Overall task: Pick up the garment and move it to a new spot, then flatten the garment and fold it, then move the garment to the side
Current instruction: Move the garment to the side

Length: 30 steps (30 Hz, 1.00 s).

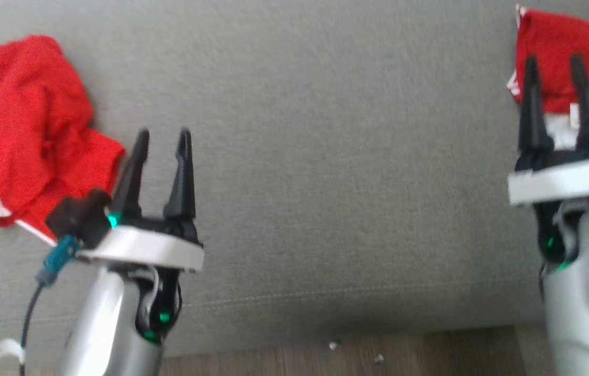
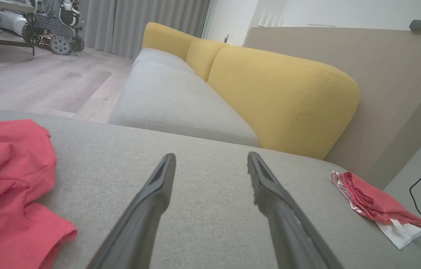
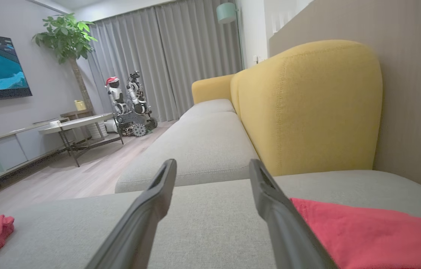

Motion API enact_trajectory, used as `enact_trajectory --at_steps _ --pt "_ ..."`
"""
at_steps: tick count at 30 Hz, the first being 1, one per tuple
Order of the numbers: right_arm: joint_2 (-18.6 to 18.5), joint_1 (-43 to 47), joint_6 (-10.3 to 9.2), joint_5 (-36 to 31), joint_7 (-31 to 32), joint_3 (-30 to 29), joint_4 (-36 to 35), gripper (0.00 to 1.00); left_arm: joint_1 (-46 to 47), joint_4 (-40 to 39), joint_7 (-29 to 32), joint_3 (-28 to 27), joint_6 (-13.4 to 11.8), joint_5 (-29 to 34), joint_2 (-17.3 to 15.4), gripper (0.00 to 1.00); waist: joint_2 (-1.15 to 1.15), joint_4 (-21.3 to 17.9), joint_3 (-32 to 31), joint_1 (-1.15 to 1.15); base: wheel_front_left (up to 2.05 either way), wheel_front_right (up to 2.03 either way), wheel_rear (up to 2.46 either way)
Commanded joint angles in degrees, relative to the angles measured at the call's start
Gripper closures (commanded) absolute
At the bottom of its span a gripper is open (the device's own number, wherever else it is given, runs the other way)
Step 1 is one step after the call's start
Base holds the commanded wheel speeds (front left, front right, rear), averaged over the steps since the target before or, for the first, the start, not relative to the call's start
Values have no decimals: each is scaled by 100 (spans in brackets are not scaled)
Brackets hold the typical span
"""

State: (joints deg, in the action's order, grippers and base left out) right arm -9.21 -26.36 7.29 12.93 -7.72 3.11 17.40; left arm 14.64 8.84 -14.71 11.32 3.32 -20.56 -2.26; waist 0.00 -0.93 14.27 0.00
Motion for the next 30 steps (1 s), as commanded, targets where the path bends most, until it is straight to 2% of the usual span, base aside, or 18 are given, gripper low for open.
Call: enact_trajectory --at_steps 1,4,8,14,30 --pt "98 203 20 -316 -243 76 -151 0 -98 -224 -29 -118 -42 -93 -62 0 0 263 -418 0 0 0 0" --pt "400 612 20 -435 -426 -163 -126 0 -383 -357 -29 -83 -50 -275 -62 0 0 352 -584 0 0 0 0" --pt "568 1070 20 -715 -586 -289 -205 0 -672 -389 -29 -65 -88 -182 -62 0 0 445 -695 0 0 0 0" --pt "625 1461 20 -964 -665 -231 -233 0 -924 -414 -29 29 -180 -384 -62 0 0 496 -788 0 0 0 0" --pt "633 1606 20 -778 -721 -6 -280 0 -1028 -711 -29 21 -392 -214 -62 0 0 475 -875 0 0 0 0"
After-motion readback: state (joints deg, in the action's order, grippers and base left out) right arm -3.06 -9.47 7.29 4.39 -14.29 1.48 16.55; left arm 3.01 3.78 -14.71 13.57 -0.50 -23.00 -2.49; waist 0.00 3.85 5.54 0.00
